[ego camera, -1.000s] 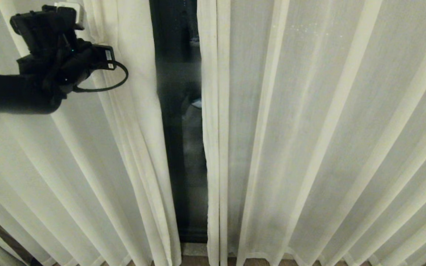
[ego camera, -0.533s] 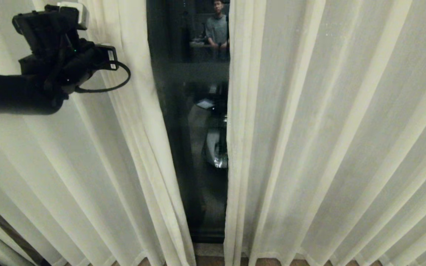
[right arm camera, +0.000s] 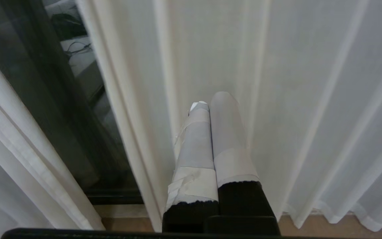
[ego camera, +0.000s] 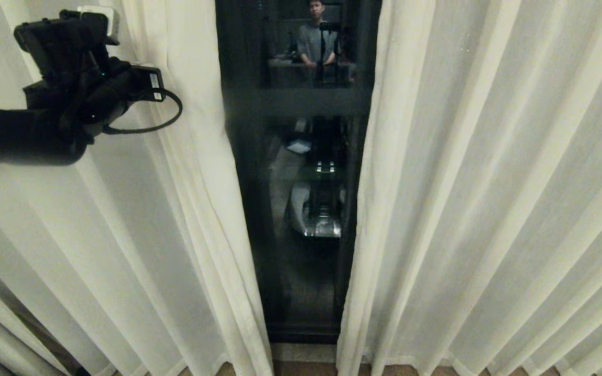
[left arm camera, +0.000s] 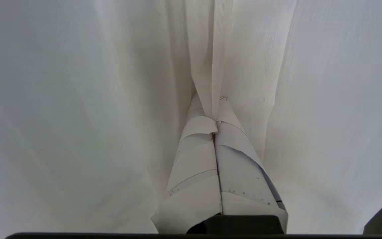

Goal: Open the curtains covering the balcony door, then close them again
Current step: Pull the inner curtains open on both sides

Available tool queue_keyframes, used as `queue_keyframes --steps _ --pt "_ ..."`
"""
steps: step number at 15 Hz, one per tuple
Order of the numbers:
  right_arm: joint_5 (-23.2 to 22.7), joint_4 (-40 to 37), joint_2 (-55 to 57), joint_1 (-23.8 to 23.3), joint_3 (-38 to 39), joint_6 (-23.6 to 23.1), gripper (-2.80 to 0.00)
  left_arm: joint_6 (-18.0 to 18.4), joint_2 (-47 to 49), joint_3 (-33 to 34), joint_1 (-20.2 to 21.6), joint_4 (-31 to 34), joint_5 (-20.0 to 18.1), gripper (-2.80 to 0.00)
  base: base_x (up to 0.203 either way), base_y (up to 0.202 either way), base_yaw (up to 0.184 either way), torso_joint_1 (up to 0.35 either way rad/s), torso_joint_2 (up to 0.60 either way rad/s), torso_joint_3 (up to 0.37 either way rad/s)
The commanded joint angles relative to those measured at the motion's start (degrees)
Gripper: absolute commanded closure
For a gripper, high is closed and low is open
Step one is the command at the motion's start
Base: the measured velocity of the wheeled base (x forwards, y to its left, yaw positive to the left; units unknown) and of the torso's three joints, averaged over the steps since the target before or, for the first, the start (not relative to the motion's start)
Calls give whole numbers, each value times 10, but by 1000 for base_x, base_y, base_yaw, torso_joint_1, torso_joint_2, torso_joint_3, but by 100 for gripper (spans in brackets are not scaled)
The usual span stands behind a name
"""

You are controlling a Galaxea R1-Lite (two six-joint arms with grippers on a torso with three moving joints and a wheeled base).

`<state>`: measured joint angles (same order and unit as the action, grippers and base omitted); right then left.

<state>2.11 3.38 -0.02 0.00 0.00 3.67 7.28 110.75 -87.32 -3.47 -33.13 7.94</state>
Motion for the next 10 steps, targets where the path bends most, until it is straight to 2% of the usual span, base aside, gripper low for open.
queue_keyframes --steps 1,10 --pt "0 1 0 0 0 0 0 0 1 0 1 -2 1 0 0 189 -1 2 2 2" --pt "0 1 0 0 0 0 0 0 4 5 1 -2 1 0 0 188 -2 2 2 2"
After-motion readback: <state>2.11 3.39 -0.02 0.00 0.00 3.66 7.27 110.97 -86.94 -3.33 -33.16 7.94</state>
